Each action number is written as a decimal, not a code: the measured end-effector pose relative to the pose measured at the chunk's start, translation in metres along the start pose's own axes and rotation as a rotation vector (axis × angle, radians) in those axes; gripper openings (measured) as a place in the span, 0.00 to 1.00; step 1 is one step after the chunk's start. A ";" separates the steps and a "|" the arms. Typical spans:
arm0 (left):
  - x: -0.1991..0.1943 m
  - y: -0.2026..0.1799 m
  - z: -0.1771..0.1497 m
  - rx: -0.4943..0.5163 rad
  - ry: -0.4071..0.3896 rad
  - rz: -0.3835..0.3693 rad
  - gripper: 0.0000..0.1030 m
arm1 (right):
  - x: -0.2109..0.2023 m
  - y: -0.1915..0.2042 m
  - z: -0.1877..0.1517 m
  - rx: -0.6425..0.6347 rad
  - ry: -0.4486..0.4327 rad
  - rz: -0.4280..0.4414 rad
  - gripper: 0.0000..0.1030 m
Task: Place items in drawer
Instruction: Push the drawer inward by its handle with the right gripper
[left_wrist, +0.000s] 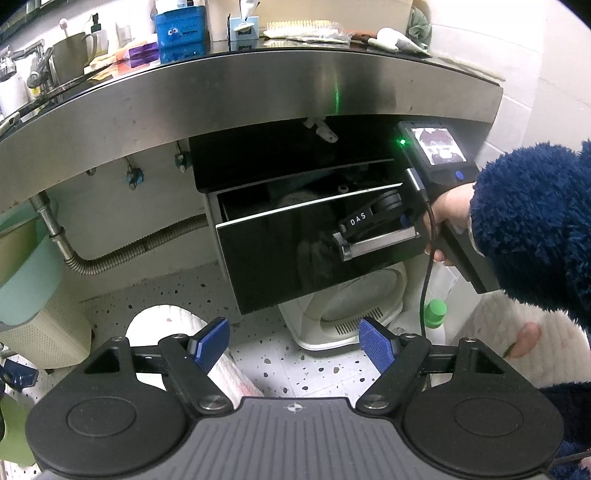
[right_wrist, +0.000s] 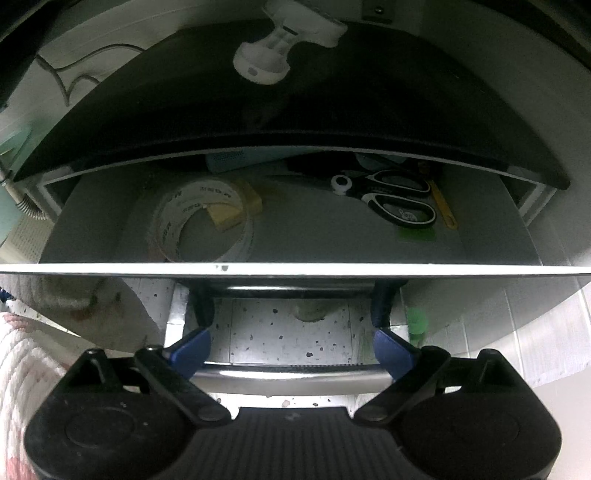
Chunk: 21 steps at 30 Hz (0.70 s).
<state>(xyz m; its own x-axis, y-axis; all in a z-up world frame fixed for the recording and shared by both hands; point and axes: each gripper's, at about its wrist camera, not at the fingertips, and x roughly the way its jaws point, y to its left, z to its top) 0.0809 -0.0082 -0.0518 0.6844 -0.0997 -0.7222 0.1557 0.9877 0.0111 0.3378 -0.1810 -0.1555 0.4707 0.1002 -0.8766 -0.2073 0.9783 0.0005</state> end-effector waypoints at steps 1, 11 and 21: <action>0.000 0.000 0.000 -0.001 0.001 0.000 0.75 | 0.000 0.000 0.000 0.000 0.000 0.000 0.92; 0.002 0.000 0.000 -0.005 0.002 0.003 0.75 | -0.001 0.000 0.000 0.001 -0.001 -0.001 0.92; 0.002 -0.001 0.001 -0.009 -0.006 0.004 0.75 | -0.002 0.000 0.000 0.001 -0.001 0.000 0.93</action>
<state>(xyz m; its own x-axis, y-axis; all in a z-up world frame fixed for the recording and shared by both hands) 0.0827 -0.0092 -0.0522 0.6893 -0.0962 -0.7181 0.1463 0.9892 0.0079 0.3368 -0.1815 -0.1542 0.4715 0.1003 -0.8762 -0.2067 0.9784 0.0008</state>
